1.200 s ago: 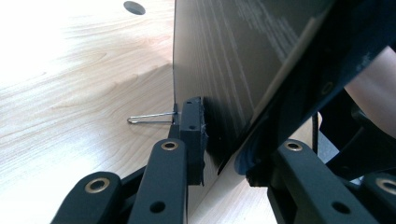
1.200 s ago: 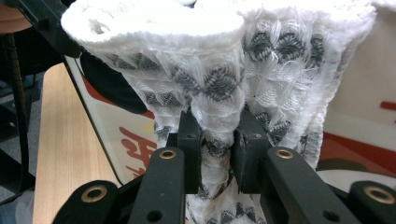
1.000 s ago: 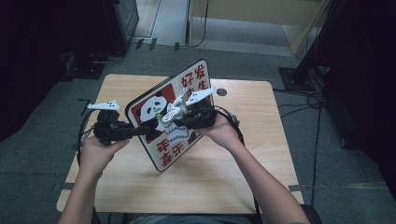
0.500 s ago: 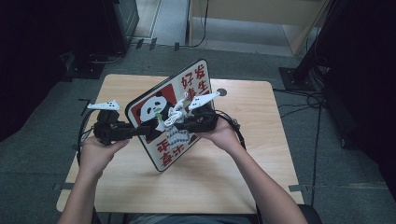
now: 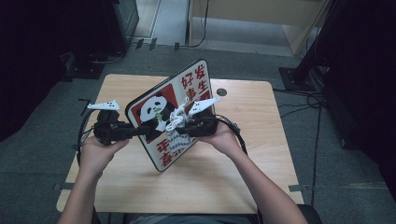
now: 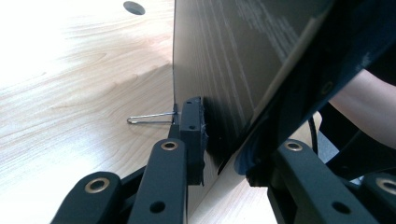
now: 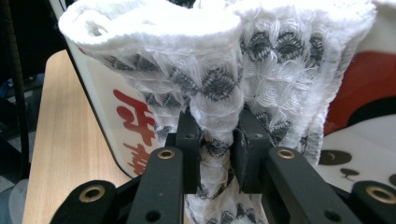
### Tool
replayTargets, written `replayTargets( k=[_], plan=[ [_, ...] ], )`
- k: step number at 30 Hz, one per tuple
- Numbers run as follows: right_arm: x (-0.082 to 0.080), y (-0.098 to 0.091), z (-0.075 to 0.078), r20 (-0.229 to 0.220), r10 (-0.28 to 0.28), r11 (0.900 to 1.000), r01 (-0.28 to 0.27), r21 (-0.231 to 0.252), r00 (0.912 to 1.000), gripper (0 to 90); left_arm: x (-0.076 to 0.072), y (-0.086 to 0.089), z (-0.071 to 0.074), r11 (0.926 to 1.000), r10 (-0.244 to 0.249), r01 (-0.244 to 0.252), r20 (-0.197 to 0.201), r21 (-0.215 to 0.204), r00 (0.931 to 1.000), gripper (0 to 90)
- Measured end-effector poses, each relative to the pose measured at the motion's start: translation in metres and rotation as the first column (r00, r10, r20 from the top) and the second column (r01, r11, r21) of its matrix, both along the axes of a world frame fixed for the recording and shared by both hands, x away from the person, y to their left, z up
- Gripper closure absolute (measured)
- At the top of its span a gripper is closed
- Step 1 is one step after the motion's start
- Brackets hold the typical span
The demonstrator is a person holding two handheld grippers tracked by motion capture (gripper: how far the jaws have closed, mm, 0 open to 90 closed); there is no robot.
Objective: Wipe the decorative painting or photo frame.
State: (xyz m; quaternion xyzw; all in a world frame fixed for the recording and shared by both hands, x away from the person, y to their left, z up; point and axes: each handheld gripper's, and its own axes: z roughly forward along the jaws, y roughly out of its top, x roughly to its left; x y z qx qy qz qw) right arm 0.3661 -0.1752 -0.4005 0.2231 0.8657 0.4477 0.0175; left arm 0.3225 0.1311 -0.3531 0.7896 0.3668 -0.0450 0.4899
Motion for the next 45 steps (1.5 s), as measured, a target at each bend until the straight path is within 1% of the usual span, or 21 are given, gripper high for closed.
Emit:
replayTargets(
  k=[3,9,14,18,21,23,28,33,39,45],
  plan=[
    [-0.002,-0.001,-0.005,-0.001,0.0,1.0,0.0,-0.005,1.0,76.2,0.0,0.0,0.0,1.0,0.001,-0.001,0.001,0.001,1.0,74.2],
    [-0.004,0.0,-0.014,-0.021,-0.001,0.9996,0.001,-0.027,0.9998,76.2,0.0,0.0,0.0,1.0,0.001,-0.001,0.001,0.002,1.0,74.2],
    [-0.006,-0.001,-0.019,-0.027,-0.002,0.9996,0.001,-0.028,0.9996,76.2,0.0,0.0,0.0,1.0,0.002,-0.002,0.001,0.002,1.0,74.2],
    [-0.007,-0.002,-0.026,-0.033,-0.008,0.999,0.006,-0.045,0.9994,76.2,-0.001,0.0,0.0,1.0,0.001,-0.001,0.001,0.001,1.0,74.2],
    [-0.008,-0.002,-0.031,-0.042,-0.008,0.9977,0.006,-0.068,0.9991,76.2,-0.001,0.0,0.0,1.0,0.001,-0.001,0.002,0.002,1.0,74.2],
    [-0.009,-0.003,-0.033,-0.043,-0.007,0.9976,0.004,-0.069,0.9991,76.2,-0.001,0.0,0.0,1.0,0.001,-0.001,0.001,0.001,1.0,74.1],
    [-0.009,-0.005,-0.041,-0.061,-0.019,0.9972,0.015,-0.073,0.998,76.2,-0.001,0.0,0.0,1.0,0.002,-0.002,0.001,0.0,1.0,74.2],
    [-0.009,-0.007,-0.049,-0.071,-0.028,0.9948,0.021,-0.1,0.9971,76.4,-0.001,0.0,0.0,1.0,0.004,-0.004,-0.002,-0.002,1.0,74.0],
    [-0.007,-0.011,-0.054,-0.089,-0.038,0.9948,0.03,-0.097,0.9953,76.8,-0.001,0.0,0.0,1.0,0.004,-0.004,-0.002,-0.003,1.0,73.9],
    [-0.007,-0.013,-0.056,-0.094,-0.036,0.9959,0.028,-0.086,0.9949,77.1,-0.001,0.0,0.0,1.0,0.006,-0.006,-0.002,-0.005,1.0,73.8]
  ],
)
